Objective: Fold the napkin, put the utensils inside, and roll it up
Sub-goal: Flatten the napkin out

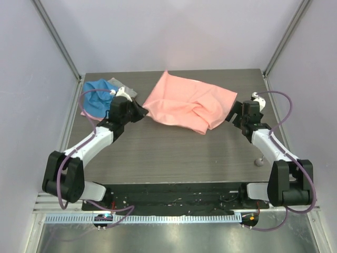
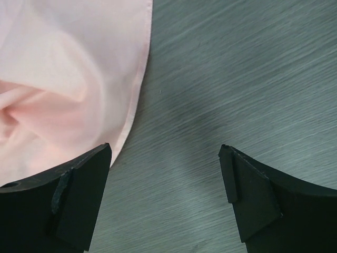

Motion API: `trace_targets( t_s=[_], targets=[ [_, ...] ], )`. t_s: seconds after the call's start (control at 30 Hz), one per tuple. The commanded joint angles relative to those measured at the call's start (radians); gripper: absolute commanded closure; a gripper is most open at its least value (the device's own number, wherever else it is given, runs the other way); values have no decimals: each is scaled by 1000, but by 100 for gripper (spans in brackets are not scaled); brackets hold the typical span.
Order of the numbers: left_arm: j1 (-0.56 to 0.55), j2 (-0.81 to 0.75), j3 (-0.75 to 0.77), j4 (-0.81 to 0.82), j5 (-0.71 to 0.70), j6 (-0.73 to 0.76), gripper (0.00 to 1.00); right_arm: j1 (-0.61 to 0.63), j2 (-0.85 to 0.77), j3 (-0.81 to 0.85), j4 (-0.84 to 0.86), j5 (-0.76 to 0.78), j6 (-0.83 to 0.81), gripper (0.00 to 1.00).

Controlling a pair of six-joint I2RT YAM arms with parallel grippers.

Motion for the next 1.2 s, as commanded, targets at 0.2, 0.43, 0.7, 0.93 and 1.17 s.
trace_targets(
  t_s=[0.2, 0.43, 0.7, 0.93, 1.17],
  targets=[
    [106, -42, -113, -133, 48, 76, 100, 0, 169, 48, 94, -244, 55, 12],
    [140, 4, -109, -114, 114, 56, 100, 1, 282, 51, 225, -347, 98, 16],
    [163, -5, -90, -128, 146, 42, 100, 20, 435, 133, 271, -428, 120, 22],
    [226, -14, -69, -124, 243, -10, 100, 23, 517, 267, 198, -485, 74, 99],
    [417, -92, -73, -156, 342, -56, 100, -11, 319, 523, -100, -352, -35, 99]
  ],
)
